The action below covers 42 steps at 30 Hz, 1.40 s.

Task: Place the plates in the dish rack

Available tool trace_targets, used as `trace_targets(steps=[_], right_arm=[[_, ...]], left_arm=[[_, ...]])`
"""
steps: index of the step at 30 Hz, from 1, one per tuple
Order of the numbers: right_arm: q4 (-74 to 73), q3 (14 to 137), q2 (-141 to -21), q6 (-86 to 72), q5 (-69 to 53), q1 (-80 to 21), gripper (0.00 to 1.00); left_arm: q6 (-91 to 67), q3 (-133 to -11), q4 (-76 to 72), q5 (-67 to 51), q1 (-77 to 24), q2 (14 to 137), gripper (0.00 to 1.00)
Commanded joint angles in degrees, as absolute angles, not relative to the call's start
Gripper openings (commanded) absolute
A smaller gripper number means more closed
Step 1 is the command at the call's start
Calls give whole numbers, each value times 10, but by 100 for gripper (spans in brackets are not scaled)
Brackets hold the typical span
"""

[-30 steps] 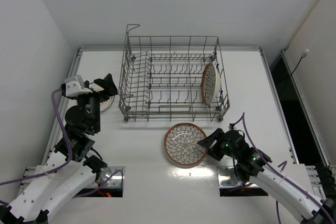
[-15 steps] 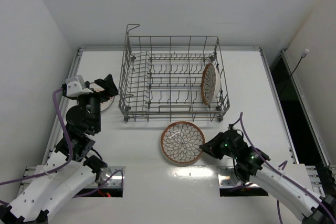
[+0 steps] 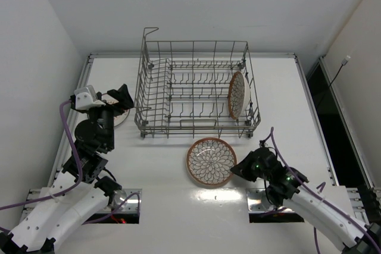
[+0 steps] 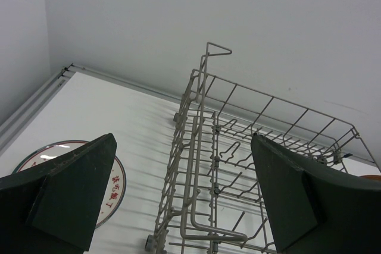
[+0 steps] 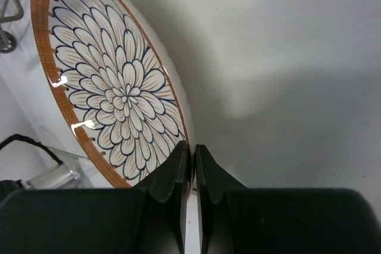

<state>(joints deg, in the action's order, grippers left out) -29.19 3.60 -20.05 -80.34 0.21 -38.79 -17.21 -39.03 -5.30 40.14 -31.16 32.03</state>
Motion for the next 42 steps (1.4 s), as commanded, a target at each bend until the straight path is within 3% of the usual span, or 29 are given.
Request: trace_targets(steps=[1,9,21,28,42], right_arm=[[-328,101,-201,-755,21,-386,0],[-445,259,-242,-626,46,-391,0],[-707,686,-347,-509,212,-391,0],[-703,818,-431,-471,321,-391,0],[-646,1076,-759,-374,481,-386,0]], left_arm=[[-173,-388,-69,407,-316,316,95],[-173,-388,-69,407,-316,316,95],[-173,-388,-69,412,-316,316,95],[-173,-388,-69,412,-316,316,95],[-173,-388,-74,417,-316,316,95]])
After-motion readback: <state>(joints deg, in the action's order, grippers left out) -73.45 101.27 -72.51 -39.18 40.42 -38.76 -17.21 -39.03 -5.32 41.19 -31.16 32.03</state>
